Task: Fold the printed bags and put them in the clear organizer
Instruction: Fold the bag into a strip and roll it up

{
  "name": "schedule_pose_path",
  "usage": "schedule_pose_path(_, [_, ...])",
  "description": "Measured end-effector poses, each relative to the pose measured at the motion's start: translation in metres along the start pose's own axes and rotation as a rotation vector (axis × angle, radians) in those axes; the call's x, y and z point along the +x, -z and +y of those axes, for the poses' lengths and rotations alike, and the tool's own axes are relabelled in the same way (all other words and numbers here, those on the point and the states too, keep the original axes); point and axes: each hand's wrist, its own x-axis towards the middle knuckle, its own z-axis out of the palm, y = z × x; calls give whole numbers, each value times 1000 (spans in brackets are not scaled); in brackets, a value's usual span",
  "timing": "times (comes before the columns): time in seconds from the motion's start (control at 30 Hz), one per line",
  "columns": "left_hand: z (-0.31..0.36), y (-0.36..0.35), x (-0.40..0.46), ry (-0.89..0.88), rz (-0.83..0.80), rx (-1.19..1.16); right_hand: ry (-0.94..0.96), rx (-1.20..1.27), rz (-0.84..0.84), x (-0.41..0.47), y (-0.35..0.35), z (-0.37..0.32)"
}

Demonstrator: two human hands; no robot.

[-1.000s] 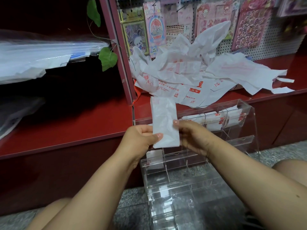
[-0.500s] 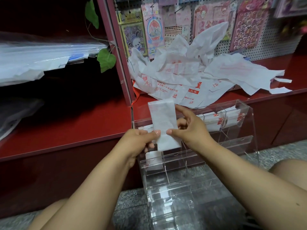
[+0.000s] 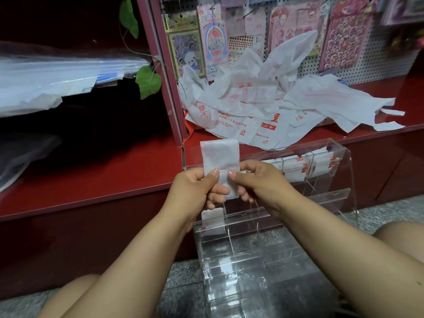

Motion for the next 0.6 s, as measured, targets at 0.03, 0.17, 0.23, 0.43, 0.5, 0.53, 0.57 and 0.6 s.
schedule_pose_path(0.03, [-1,1,0,-23,-6,4,16,56,-7,1,-1,0])
schedule_pose_path(0.17, [2,5,1,-57,-14,-85,84,127,-26,5,1,2])
schedule_pose_path(0.23, [-3,7,4,-132,32,-27,112,58,-17,4,2,5])
schedule_pose_path(0.43, [-15,4,6,-382,66,286,223,70,162,5,-1,8])
schedule_pose_path(0.5, [-16,3,4,-387,60,299,267,49,211,6,-1,9])
schedule_pose_path(0.53, [-17,3,4,-380,56,288,289,22,224,6,-1,9])
schedule_pose_path(0.57, [-15,2,3,-366,86,262,306,3,227,6,-2,10])
schedule_pose_path(0.6, [-14,1,4,-335,104,198,319,-14,229,5,-3,10])
